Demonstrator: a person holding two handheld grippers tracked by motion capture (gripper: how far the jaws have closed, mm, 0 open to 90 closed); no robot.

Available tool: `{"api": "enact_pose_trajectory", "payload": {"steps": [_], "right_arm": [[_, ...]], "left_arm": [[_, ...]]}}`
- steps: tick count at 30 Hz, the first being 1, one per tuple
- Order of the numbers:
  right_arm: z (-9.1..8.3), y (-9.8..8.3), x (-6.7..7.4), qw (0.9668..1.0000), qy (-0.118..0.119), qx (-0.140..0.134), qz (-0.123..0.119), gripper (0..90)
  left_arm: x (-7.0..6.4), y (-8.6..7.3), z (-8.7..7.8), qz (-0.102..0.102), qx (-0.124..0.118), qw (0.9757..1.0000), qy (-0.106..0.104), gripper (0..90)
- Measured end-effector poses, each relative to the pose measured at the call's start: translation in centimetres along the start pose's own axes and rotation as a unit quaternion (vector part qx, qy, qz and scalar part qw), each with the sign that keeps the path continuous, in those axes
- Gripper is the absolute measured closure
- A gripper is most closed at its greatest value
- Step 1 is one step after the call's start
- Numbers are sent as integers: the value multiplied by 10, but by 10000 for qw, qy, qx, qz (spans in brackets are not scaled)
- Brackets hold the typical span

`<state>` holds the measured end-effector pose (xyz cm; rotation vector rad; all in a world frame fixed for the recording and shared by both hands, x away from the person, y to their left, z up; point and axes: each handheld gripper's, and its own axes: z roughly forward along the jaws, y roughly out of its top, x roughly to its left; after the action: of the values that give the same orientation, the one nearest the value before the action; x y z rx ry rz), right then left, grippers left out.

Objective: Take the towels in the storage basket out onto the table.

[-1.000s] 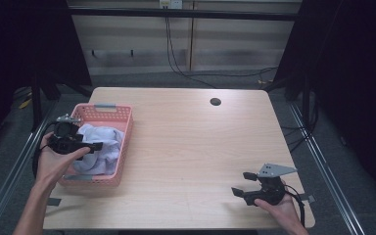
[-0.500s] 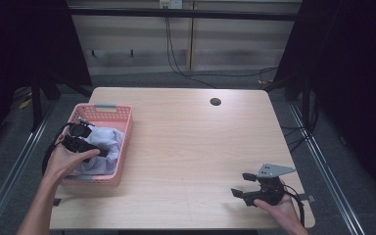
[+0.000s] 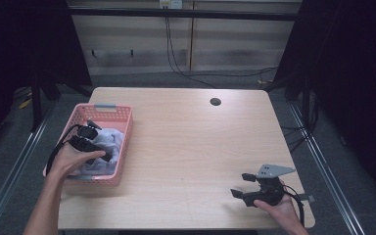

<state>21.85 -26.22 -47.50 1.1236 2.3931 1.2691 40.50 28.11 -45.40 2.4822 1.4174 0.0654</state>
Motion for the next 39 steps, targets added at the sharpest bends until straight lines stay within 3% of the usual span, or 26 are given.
{"api": "enact_pose_trajectory", "payload": {"steps": [1, 5, 6, 7, 8, 14, 17, 24, 29, 30, 31, 36, 37, 39], "right_arm": [[0, 0, 0, 10000, 5, -15, -18, 243], [-1, -1, 0, 10000, 17, 4, -9, 244], [-1, -1, 0, 10000, 19, 5, -13, 244], [0, -1, 0, 10000, 28, 9, -5, 244], [0, -1, 1, 10000, 39, 23, 1, 245], [1, -1, 1, 10000, 78, 36, -32, 245], [2, 0, 1, 9999, 114, 33, -37, 246], [2, 0, 1, 9999, 113, 58, -13, 246], [4, 1, 1, 9999, 89, 90, -13, 247], [4, 1, 1, 9999, 91, 92, -4, 247], [4, 1, 1, 9999, 87, 89, -5, 247], [5, 1, 1, 9999, 99, 107, -1, 247], [4, 1, 1, 9999, 82, 107, -6, 247], [4, 1, 2, 9999, 89, 113, 13, 247]], "left_arm": [[-1, 0, 1, 99, 26, 9999, 21, 0], [-1, -1, 2, 75, 83, 9999, -50, 0], [-2, -1, 5, 108, 88, 9999, 21, 0], [-3, -1, 5, 9, 71, 9999, 136, 13], [-4, 1, 4, 39, 134, 9993, 350, 94], [-2, 4, 3, 86, 229, 9982, 549, 269], [0, 2, 1, -63, 140, 9984, 540, 361], [3, -4, -3, -22, -131, 9986, 507, 495], [7, -4, -8, -170, -188, 9991, 351, 531], [9, -4, -10, -123, -222, 9990, 367, 533], [10, -5, -11, -253, -368, 9985, 330, 537], [14, -10, -20, -287, -598, 9973, 321, 540], [14, -11, -22, -384, -688, 9964, 304, 541], [16, -12, -26, -344, -749, 9962, 281, 541]]}}
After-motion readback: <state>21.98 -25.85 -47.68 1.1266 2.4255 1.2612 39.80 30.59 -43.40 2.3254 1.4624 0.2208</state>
